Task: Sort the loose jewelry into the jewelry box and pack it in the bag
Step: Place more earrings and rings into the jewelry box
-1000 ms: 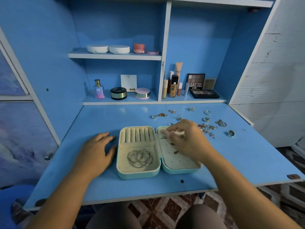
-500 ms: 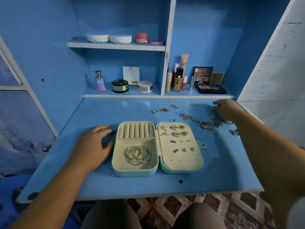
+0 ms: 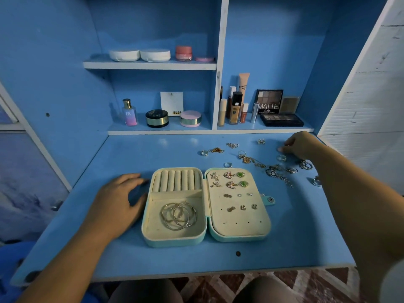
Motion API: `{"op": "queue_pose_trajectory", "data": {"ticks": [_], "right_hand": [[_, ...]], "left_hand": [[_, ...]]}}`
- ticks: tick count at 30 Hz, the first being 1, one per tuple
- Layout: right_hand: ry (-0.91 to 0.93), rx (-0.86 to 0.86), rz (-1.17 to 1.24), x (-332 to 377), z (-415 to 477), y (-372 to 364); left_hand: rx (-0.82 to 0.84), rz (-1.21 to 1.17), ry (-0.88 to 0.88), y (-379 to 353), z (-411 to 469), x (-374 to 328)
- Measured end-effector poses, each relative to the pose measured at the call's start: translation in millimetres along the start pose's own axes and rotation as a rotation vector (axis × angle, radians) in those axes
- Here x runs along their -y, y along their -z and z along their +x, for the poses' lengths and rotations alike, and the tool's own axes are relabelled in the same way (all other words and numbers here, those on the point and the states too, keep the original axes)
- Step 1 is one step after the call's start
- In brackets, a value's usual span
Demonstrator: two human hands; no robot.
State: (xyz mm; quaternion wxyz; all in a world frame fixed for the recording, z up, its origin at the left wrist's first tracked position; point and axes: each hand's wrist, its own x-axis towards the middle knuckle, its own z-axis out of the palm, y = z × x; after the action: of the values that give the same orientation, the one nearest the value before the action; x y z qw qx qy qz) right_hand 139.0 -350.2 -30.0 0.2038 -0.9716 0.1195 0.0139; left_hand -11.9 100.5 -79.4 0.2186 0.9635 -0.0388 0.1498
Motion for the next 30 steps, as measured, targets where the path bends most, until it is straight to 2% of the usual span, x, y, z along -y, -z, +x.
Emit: {"op": "queue_pose_trajectory", "data": {"ticks": [4, 10, 12, 19, 24, 30], "right_hand": [[0.005, -0.07, 0.132, -2, -3, -3], [0.145, -0.207, 0.385, 16, -32, -3], [0.199, -0.241, 0.399, 26, -53, 3], [0.413, -0.095, 0.439, 76, -150, -15], [0.419, -0.07, 0.659, 93, -194, -62], [0.403, -0.1, 0.676, 91, -201, -78]], "left_hand": [[-0.002, 0.005, -0.003, 0, 0, 0], [-0.005, 0.003, -0.011, -1, 1, 2], [-0.007, 0.002, -0.011, -1, 1, 2], [0.007, 0.008, -0.003, -2, 1, 2], [0.023, 0.003, -0.004, -2, 0, 2], [0.046, -0.026, 0.027, 0, -2, 1]]}}
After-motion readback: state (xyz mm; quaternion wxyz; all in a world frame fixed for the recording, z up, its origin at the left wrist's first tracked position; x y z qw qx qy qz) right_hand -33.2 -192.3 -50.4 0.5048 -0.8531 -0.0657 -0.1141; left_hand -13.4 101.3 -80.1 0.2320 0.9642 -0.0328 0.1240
